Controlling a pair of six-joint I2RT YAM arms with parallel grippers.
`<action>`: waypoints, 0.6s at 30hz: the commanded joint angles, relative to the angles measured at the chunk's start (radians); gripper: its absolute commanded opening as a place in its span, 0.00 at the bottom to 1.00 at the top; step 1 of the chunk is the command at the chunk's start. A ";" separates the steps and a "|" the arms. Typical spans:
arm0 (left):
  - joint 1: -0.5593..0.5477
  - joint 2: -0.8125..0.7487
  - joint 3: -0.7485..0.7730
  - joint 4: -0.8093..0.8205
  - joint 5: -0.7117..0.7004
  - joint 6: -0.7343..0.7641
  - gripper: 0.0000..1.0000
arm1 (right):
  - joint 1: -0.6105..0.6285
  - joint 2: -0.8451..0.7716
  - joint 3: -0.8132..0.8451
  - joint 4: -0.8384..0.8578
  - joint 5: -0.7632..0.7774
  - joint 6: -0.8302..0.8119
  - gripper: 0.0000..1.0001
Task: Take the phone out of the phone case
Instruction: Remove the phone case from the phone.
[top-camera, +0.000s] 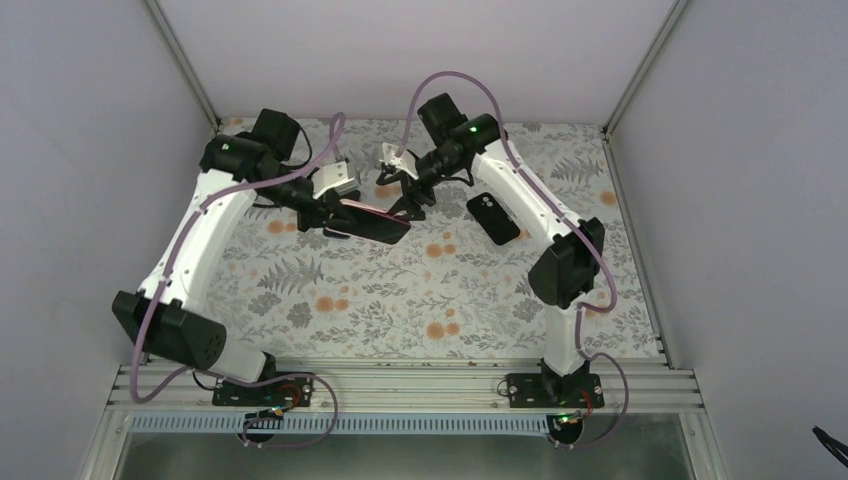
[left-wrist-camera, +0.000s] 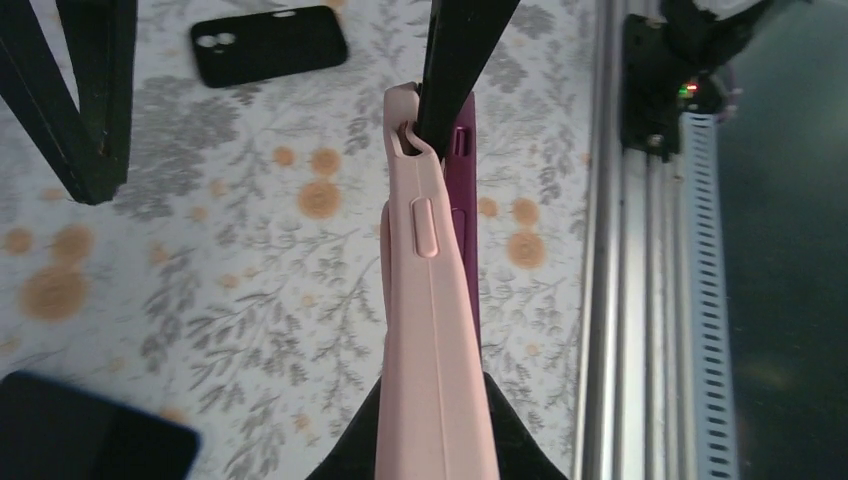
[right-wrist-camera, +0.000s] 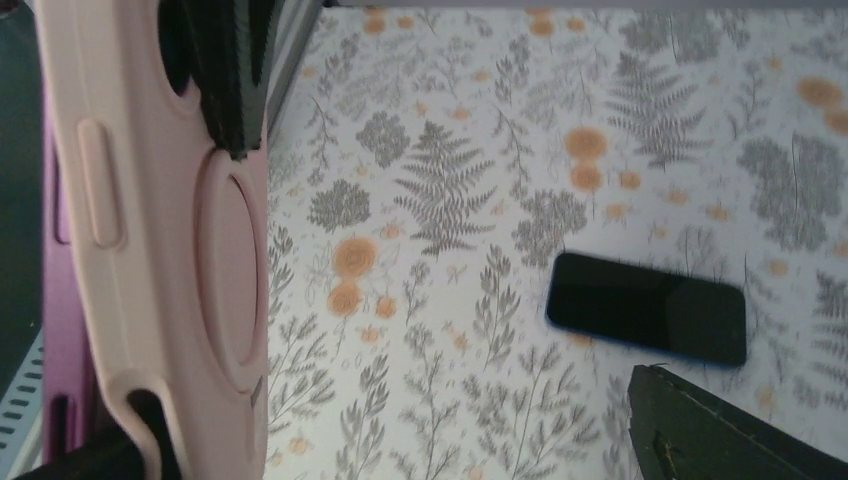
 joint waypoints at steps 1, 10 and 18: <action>0.002 -0.065 -0.041 0.619 0.013 -0.228 0.02 | 0.182 0.084 0.101 -0.106 -0.348 -0.023 0.93; 0.047 -0.044 -0.025 0.699 -0.070 -0.246 0.02 | 0.221 0.029 0.040 -0.107 -0.424 -0.072 0.11; 0.060 -0.029 0.137 0.516 -0.106 -0.167 0.20 | 0.151 -0.034 -0.027 -0.035 -0.334 0.058 0.03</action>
